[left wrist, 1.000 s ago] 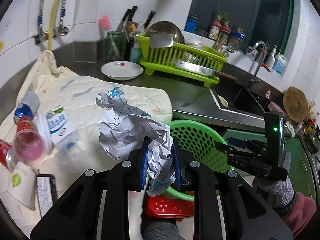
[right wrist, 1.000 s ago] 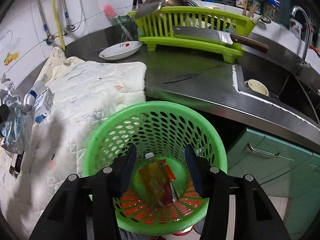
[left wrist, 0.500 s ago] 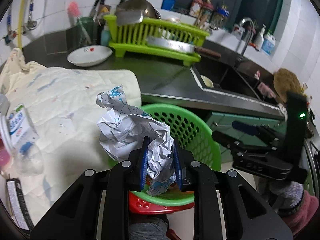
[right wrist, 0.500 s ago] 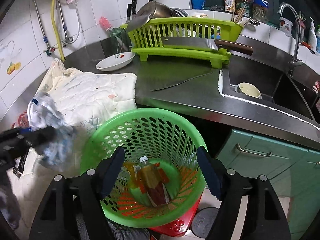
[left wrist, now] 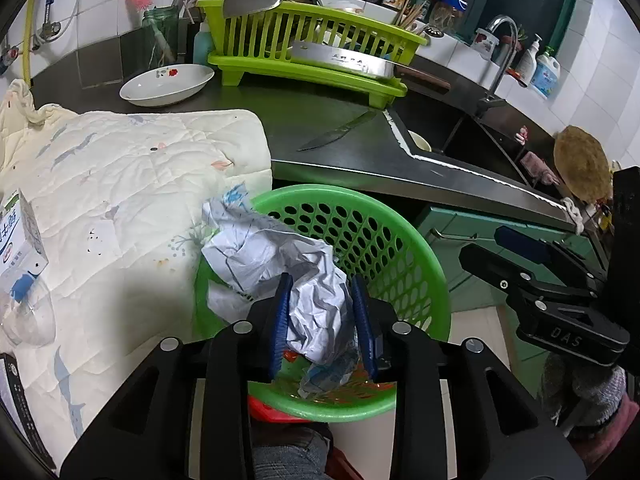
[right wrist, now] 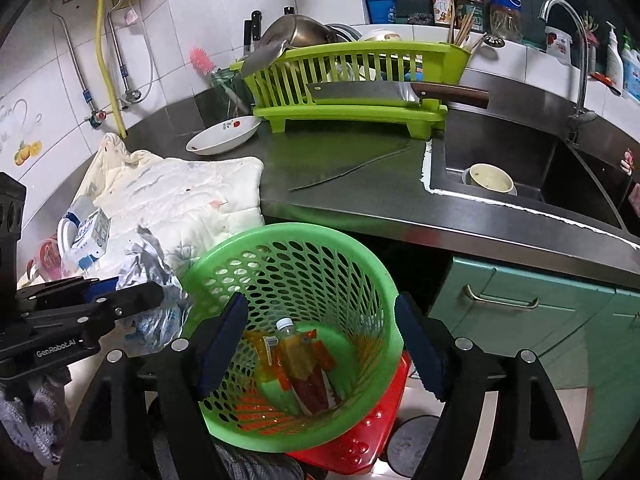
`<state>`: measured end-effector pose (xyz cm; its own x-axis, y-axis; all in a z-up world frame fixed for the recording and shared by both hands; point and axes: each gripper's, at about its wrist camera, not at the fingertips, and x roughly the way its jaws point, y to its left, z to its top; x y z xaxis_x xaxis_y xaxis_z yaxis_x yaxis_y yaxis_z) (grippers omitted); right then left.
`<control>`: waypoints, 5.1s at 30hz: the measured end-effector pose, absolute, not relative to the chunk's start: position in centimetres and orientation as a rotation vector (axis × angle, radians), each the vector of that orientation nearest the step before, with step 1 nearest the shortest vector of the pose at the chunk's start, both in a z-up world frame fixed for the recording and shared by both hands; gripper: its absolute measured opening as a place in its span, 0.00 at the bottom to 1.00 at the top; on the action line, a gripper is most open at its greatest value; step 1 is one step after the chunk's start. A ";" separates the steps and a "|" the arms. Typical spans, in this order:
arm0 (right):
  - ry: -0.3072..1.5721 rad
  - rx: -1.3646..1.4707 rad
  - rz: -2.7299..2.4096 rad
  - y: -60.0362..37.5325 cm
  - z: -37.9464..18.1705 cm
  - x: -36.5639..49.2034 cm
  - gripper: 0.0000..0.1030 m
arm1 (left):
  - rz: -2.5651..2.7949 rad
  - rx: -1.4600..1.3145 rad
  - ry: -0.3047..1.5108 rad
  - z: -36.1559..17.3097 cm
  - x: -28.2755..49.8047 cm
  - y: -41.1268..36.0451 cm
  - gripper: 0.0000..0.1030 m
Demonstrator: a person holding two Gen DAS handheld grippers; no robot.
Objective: Collect trash
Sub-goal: 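Release the yellow packet from the right tool into the basket while the left drops the crumpled paper in, then move the left tool back to the cloth and grasp the white paper cup, then lift the white paper cup with the left tool while the right grasps the black box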
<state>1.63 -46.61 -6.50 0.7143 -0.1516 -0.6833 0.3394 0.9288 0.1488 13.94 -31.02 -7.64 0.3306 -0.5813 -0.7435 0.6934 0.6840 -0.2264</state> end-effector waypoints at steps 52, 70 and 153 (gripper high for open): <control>0.729 0.085 0.052 -26.7 -3.4 8.6 0.86 | -0.336 -0.020 0.780 -3.5 14.7 -2.7 0.48; 0.794 0.045 0.162 -18.2 -4.5 10.9 0.86 | -0.371 -0.030 0.954 -6.5 20.7 2.8 0.55; 0.987 0.125 0.201 -9.6 -9.0 14.6 0.45 | -0.276 -0.166 0.905 -3.5 17.6 9.7 0.59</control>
<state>14.56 -9.62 -8.99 0.5349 0.2249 -0.8144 -0.1123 0.9743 0.1954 17.57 9.71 -3.51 0.5862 -0.3047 -0.7507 0.1656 0.9521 -0.2571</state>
